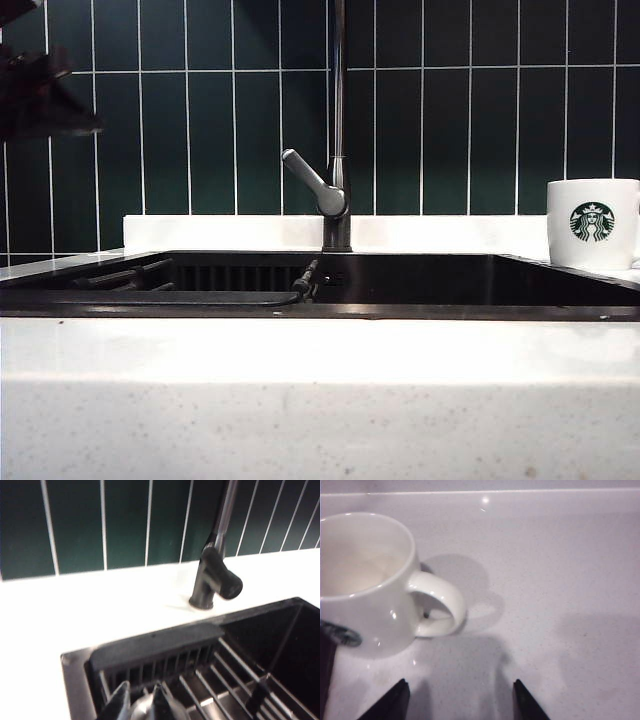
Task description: Pick up the mug next to the sink, go to the faucet to get some water, pour the water into the sink, and finally put the mug back to its place.
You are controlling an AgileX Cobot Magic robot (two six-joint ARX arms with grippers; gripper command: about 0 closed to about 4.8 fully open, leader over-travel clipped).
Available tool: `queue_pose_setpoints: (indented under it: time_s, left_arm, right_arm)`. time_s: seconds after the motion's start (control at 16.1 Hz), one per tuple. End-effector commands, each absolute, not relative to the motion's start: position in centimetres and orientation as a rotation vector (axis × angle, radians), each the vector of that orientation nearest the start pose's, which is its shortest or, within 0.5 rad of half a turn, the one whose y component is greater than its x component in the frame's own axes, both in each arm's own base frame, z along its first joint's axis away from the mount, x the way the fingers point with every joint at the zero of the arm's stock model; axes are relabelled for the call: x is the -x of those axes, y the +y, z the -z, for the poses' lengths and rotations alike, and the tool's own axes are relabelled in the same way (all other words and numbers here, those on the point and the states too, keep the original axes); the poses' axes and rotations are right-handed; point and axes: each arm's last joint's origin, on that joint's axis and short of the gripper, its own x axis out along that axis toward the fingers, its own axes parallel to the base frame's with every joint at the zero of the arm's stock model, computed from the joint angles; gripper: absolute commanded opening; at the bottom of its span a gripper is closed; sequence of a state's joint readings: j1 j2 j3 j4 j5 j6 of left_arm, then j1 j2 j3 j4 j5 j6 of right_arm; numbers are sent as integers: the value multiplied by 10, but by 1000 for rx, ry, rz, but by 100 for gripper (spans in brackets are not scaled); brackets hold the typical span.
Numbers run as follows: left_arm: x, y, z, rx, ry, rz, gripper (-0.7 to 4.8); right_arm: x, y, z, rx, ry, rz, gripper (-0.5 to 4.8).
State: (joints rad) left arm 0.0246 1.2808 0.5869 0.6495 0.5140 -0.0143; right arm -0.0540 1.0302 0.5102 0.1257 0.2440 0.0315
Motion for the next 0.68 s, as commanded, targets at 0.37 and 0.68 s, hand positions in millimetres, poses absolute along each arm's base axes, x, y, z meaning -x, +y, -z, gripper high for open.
queue_pose_setpoints:
  time_s: [0.37,0.68]
  left_arm:
    - [-300,-13,-251,13,8,553,62]
    - [-313,-13,-232,26,66,569,62]
  right_arm:
    - [-245,-24,-201,-64,320,270,273]
    - [-260,-26,-188,-63,290,272,273]
